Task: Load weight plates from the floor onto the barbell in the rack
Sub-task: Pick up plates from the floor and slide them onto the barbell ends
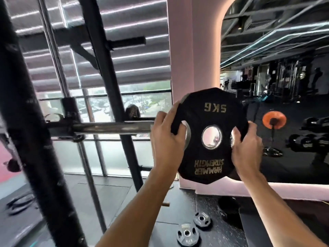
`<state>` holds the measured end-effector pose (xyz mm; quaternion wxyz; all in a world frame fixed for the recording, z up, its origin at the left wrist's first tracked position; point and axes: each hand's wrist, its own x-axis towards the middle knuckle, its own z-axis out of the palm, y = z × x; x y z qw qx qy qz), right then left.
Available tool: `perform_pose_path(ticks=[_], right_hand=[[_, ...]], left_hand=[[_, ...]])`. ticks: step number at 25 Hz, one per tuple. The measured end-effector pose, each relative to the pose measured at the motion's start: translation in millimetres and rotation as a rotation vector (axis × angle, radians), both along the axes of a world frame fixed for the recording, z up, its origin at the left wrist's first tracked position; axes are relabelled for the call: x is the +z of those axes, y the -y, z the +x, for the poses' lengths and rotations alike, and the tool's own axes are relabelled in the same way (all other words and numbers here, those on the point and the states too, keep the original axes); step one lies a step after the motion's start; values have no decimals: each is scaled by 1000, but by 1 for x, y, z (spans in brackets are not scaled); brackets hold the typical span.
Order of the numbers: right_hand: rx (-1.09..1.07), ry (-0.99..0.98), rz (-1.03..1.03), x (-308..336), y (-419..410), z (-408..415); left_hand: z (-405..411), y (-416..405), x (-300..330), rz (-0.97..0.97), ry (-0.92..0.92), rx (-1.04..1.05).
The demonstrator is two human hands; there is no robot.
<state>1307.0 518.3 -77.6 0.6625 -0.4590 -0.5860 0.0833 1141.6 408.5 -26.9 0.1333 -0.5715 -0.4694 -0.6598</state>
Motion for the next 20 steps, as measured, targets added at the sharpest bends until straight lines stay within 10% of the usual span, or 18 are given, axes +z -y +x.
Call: perform_pose_path(ticks=[20], right_hand=[[328, 122, -83, 1, -88, -113]], left_hand=[[-67, -39, 0, 31, -11, 371]])
